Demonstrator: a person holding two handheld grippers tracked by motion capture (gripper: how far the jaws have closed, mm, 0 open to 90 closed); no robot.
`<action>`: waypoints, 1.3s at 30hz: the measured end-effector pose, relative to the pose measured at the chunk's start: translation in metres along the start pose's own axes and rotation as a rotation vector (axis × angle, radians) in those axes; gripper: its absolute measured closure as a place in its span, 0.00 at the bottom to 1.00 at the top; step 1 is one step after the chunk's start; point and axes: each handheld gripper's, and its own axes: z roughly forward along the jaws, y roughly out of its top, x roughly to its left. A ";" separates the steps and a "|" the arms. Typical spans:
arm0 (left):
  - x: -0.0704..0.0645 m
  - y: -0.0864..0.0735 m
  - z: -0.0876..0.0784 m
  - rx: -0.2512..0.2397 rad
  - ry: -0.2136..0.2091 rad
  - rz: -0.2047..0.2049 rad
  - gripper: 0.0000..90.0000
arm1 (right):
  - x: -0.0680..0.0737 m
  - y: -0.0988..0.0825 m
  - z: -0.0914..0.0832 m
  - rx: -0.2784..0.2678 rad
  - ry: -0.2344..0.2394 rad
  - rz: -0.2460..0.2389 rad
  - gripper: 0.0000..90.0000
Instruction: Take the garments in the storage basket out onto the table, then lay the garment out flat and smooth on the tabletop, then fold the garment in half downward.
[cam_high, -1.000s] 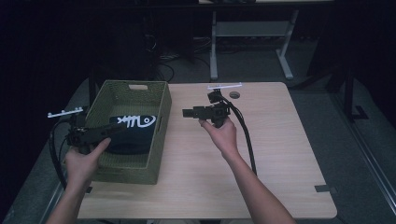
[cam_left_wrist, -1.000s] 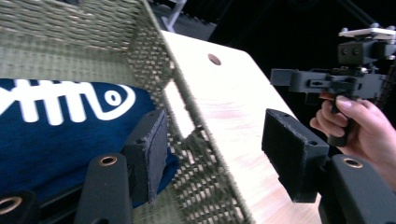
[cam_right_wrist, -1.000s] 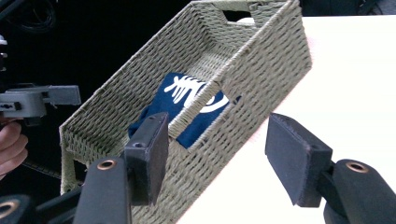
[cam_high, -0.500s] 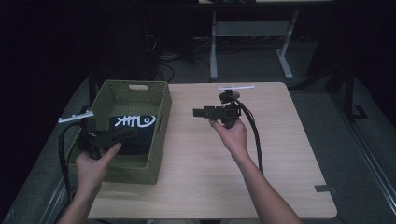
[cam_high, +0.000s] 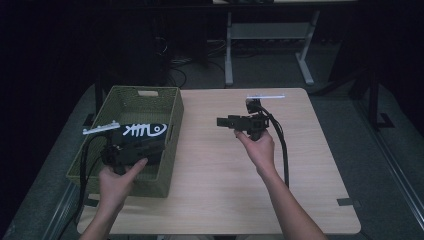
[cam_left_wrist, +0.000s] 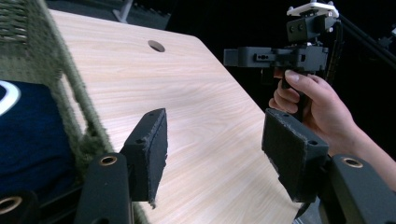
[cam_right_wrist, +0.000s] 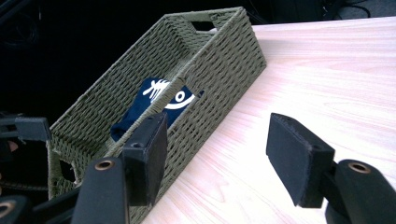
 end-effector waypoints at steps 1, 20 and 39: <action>-0.002 0.000 0.002 0.002 0.001 0.005 0.45 | -0.001 0.000 -0.001 -0.003 0.000 0.006 0.42; -0.018 -0.005 0.031 0.021 -0.083 0.013 0.39 | -0.018 -0.013 -0.021 -0.016 -0.014 0.021 0.37; -0.031 -0.007 0.057 0.053 -0.131 0.029 0.37 | -0.042 -0.030 -0.050 -0.029 -0.065 0.054 0.36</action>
